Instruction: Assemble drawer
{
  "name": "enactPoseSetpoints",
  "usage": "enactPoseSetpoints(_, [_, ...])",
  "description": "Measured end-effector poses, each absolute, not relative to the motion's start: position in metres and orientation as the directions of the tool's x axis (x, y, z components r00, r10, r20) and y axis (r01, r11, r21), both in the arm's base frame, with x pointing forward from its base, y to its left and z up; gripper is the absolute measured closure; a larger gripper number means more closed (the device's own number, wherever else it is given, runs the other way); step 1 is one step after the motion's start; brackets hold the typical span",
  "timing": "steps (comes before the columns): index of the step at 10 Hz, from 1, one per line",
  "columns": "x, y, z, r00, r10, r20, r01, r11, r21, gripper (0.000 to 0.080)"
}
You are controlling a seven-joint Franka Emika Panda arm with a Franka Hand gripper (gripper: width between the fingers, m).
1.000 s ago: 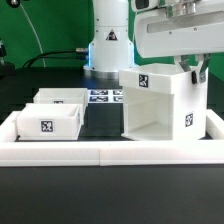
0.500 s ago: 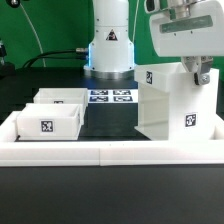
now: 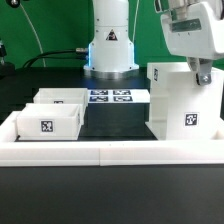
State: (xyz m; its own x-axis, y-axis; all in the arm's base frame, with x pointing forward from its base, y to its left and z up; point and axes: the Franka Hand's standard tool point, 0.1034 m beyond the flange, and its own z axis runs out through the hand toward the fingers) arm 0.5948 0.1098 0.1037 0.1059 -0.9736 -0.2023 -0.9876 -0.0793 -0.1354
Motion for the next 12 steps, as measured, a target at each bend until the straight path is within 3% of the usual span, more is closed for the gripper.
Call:
enactPoseSetpoints(9, [0.639,0.108,0.101,0.089,-0.972,-0.217,-0.987,-0.057,-0.151,0.0755])
enactPoseSetpoints(12, [0.642,0.108,0.1,0.087,-0.972,-0.218,-0.987,-0.055,-0.149,0.0755])
